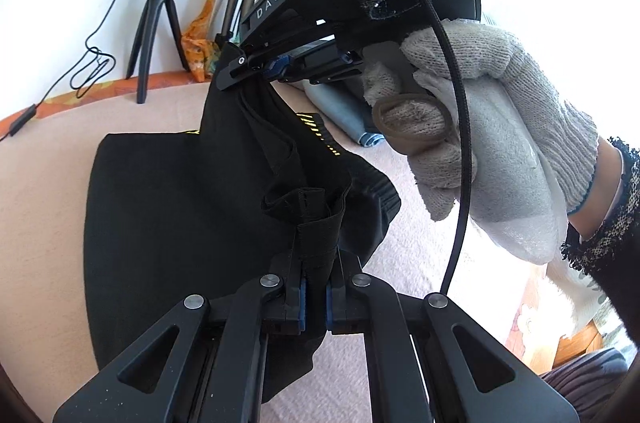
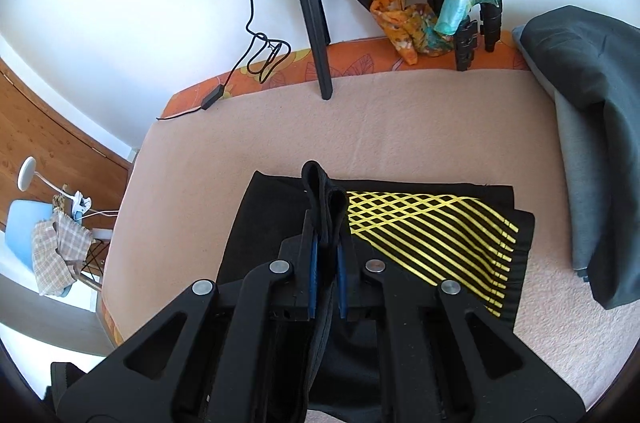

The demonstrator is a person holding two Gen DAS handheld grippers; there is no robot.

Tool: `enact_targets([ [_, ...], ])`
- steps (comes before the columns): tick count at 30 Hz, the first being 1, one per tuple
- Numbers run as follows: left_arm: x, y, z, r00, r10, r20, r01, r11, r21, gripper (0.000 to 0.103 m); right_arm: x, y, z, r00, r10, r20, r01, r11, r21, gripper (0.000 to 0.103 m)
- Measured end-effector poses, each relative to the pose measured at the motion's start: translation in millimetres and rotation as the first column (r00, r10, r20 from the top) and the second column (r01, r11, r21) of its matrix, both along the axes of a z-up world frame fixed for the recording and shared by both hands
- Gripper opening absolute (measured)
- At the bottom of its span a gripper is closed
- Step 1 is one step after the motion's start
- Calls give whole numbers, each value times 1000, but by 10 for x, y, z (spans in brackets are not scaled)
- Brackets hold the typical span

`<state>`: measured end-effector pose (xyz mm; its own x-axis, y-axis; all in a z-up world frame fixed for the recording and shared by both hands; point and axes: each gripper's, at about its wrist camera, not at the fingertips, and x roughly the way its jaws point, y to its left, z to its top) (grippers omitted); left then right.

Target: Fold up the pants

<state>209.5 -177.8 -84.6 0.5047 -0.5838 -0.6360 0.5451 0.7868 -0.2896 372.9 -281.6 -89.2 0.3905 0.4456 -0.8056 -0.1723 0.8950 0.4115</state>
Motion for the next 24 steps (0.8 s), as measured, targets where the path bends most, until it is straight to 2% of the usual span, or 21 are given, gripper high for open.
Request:
enact_targets([
  [5, 86, -251, -97, 1000, -23, -11, 23, 1000, 16, 4, 117, -190, -102, 1000, 4, -2, -4, 1000, -17, 9],
  [12, 143, -507, -205, 999, -35, -26, 36, 999, 40, 4, 253, -486, -291, 1000, -15, -20, 15, 1000, 6, 9],
  [17, 160, -658, -249, 998, -57, -38, 59, 997, 43, 5, 304, -551, -368, 1000, -8, -22, 7, 999, -52, 8],
  [19, 141, -708, -261, 997, -64, -39, 66, 996, 52, 8, 314, -599, -391, 999, -22, -23, 20, 998, -63, 8],
  [21, 118, -762, -279, 995, -80, -52, 83, 994, 64, 21, 318, -652, -403, 999, -35, -20, 34, 997, -70, 8],
  [24, 29, -800, -278, 994, -99, -41, 103, 991, 84, 24, 311, -718, -412, 998, -61, -18, 59, 993, -98, 8],
])
